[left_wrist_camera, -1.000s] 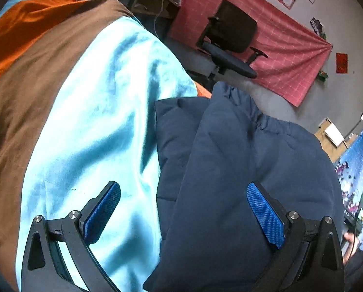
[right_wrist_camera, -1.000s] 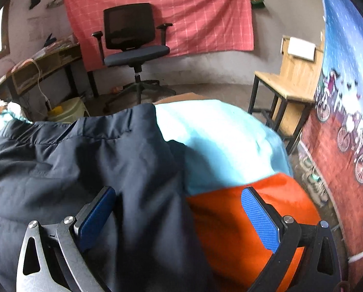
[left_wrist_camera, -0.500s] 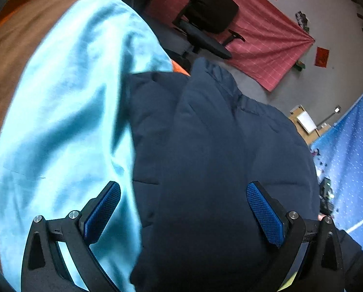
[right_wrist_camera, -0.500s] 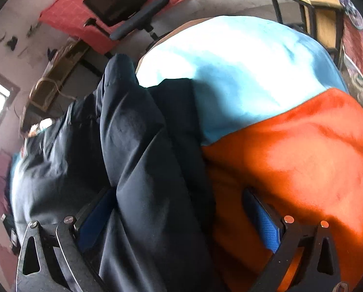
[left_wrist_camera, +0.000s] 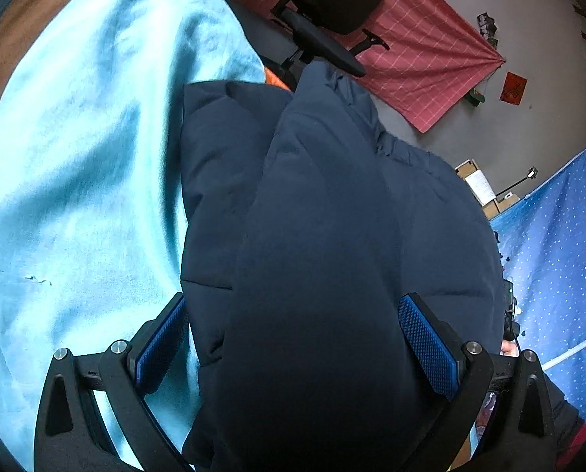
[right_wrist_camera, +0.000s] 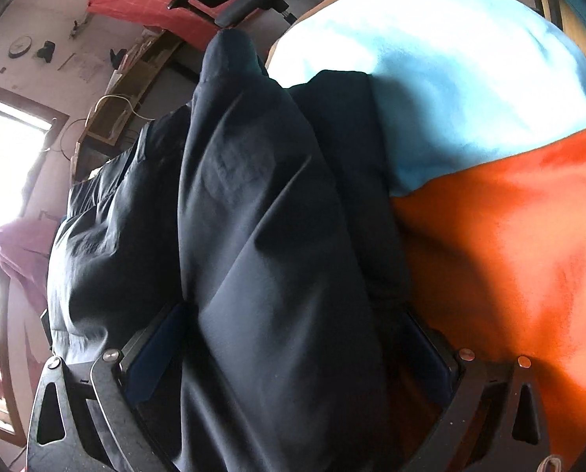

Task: Fold large clothes

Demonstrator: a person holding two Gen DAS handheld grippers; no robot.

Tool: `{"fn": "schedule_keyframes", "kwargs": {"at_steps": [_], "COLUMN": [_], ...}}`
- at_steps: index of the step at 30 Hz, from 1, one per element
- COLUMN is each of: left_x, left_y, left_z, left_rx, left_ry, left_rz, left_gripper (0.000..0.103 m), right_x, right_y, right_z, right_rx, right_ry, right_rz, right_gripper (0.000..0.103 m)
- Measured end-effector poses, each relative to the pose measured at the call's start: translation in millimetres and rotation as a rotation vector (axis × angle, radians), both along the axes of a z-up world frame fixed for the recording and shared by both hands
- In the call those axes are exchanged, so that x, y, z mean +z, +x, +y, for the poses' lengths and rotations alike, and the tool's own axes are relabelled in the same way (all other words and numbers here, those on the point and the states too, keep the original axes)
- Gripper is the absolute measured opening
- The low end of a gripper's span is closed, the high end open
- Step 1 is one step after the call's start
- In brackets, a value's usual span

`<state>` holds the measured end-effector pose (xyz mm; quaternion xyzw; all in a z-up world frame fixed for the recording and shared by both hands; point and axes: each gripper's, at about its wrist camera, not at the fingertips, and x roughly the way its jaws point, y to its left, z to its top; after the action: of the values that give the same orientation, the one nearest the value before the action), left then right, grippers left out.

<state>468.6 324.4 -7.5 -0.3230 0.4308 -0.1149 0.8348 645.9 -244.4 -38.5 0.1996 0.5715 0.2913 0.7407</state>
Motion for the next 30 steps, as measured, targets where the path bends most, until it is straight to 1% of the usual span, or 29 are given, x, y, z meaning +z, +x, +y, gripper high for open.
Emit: {"fn": "schedule_keyframes", "kwargs": {"at_steps": [3,6,8,10,11,13,15,16,17,18,19,20,21,23,25,26,27,30], "left_x": [3,5,8,11,13,16,19,21,23,25,26,30,33,36,40,44,44,51], "left_y": [2,1,-2,-4,-6,-10,-13,-14,-16,-17,-17,-19,-20,-25,-28,-31,-33,-41], "left_z": [0,-4,-9,-14,-15,-17,-21,-24,-27,-32,-38,-46,-53,-63,-71,-75,-78,-95], "left_rx": [0.001,0.016,0.029,0.030,0.032,0.049,0.066,0.073,0.081,0.088,0.092,0.095,0.094,0.091,0.095,0.100,0.101,0.084], "left_ry": [0.004,0.024,0.054,0.073,0.084,0.095,0.119,0.137,0.163,0.192,0.215,0.258,0.298,0.346,0.381,0.400,0.410,0.478], "left_rz": [0.004,0.008,0.010,0.005,0.003,0.006,0.013,0.018,0.023,0.028,0.031,0.032,0.034,0.032,0.034,0.043,0.049,0.047], "left_gripper": [0.101,0.099,0.094,0.083,0.080,0.070,0.065,0.062,0.062,0.060,0.059,0.059,0.057,0.053,0.048,0.047,0.046,0.041], "right_x": [-2,-4,-4,-3,-1,2,7,7,9,11,13,15,18,23,27,30,34,43], "right_y": [2,0,-2,-2,-4,-7,-12,-14,-18,-21,-23,-26,-29,-34,-39,-41,-45,-50], "right_z": [0,-2,-3,0,2,6,12,11,10,10,10,10,10,10,10,9,10,11], "right_rx": [-0.006,-0.010,-0.017,-0.027,-0.032,-0.046,-0.059,-0.065,-0.075,-0.081,-0.082,-0.081,-0.080,-0.085,-0.090,-0.089,-0.085,-0.081], "right_ry": [-0.021,-0.033,-0.042,-0.053,-0.062,-0.086,-0.089,-0.083,-0.075,-0.071,-0.070,-0.070,-0.072,-0.074,-0.071,-0.074,-0.080,-0.095], "right_rz": [0.007,0.013,0.011,0.017,0.019,0.011,-0.008,-0.013,-0.019,-0.027,-0.032,-0.042,-0.053,-0.065,-0.074,-0.081,-0.092,-0.106], "right_gripper": [0.103,0.103,0.103,0.103,0.103,0.103,0.094,0.087,0.080,0.076,0.069,0.062,0.059,0.047,0.040,0.036,0.035,0.031]}}
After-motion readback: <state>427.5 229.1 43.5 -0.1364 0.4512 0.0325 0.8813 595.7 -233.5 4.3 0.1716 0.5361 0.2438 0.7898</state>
